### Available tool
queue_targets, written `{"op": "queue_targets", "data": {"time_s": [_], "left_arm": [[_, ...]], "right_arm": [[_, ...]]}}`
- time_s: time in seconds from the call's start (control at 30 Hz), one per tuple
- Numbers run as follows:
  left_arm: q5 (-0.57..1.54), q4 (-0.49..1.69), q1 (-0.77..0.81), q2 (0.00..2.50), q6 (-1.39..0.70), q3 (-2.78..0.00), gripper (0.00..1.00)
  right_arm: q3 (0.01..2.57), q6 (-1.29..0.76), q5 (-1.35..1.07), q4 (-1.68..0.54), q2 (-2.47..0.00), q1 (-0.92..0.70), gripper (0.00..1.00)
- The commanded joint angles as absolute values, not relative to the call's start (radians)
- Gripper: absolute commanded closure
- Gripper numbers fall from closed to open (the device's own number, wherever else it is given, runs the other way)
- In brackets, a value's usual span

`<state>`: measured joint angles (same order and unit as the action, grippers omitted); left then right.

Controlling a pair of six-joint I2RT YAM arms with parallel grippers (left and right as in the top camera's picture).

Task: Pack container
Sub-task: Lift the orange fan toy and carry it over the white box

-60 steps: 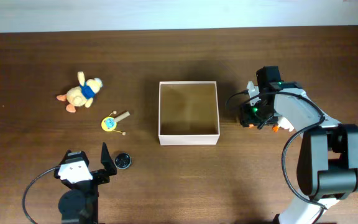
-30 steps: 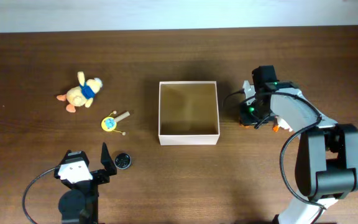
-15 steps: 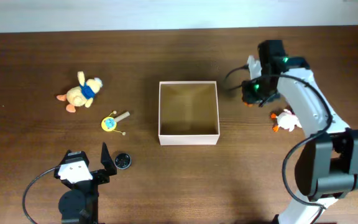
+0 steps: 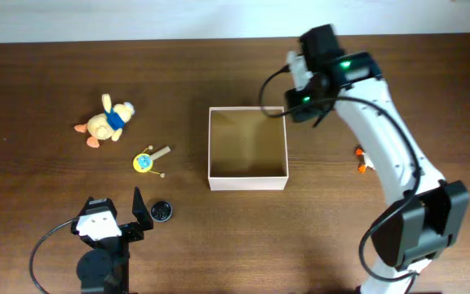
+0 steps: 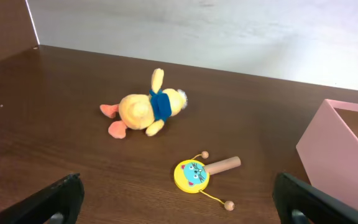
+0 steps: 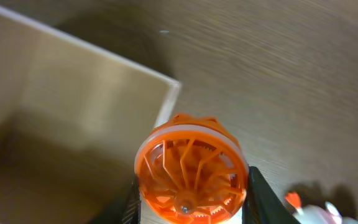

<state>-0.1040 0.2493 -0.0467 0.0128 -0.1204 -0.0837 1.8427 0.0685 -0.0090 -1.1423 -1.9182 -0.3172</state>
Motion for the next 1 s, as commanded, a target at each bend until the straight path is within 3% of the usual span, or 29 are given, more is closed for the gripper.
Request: {"op": "queue_targets", "data": {"time_s": [0.0,0.97], "left_arm": [[-0.091,0.247,-0.051,0.005,-0.104,-0.077,0.01],[-0.091,0.247,-0.051,0.005,-0.104,-0.077,0.01]], "right_arm": [[1.864,0.074,0.025,-1.125,-1.919,-0.366,0.75],[1.827,0.072,0.031,-1.048,-2.090,-0.421,0.79]]}}
